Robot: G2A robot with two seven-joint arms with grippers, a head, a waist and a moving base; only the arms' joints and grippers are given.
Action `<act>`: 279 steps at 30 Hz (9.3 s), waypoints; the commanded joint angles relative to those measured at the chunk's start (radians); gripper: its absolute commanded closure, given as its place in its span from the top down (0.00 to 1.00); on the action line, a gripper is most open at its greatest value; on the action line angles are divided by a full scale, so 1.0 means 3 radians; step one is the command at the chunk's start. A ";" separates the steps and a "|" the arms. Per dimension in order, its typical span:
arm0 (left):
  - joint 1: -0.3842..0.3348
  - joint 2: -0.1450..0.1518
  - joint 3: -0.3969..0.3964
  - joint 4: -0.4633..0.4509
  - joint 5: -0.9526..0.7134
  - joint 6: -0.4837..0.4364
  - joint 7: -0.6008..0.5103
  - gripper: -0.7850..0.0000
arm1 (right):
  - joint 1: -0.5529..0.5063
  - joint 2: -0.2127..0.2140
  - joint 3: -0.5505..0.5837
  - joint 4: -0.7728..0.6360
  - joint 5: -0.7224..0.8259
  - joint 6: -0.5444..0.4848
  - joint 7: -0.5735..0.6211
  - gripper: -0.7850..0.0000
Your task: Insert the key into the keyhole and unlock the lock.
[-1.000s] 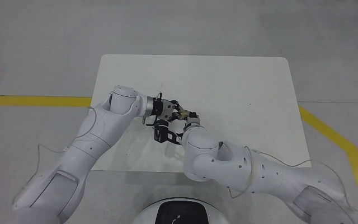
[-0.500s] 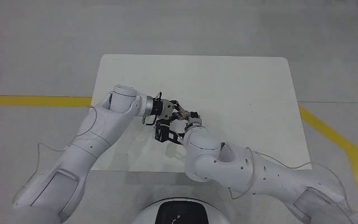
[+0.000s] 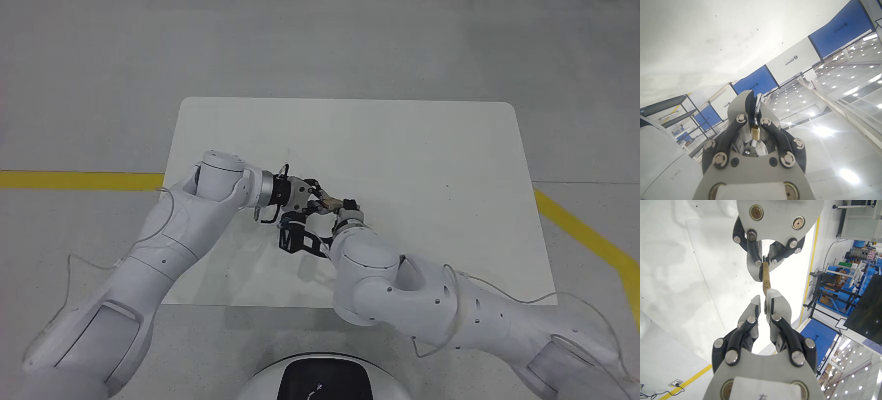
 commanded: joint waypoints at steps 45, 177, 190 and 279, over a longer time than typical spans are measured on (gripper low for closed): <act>0.0026 0.0015 -0.0025 -0.0033 0.0004 0.0025 -0.0041 0.00 | 0.0045 -0.0024 0.0008 0.0061 0.0085 0.0000 0.0000 0.29; 0.1096 0.0057 -0.0726 -0.1340 0.0911 -0.1971 0.1623 0.00 | -0.1254 0.0404 0.1665 0.0606 -0.0767 -0.0157 -0.4329 0.31; 0.1117 0.0033 -0.0759 -0.1346 0.0968 -0.1939 0.1610 0.00 | -0.1239 0.0353 0.1710 0.0685 -0.0690 -0.0263 -0.4311 0.00; 0.1916 0.0001 -0.1415 -0.1845 0.4039 -0.1628 0.3601 1.00 | -0.1938 0.0510 0.3819 0.1649 0.1881 -0.1011 -0.5966 1.00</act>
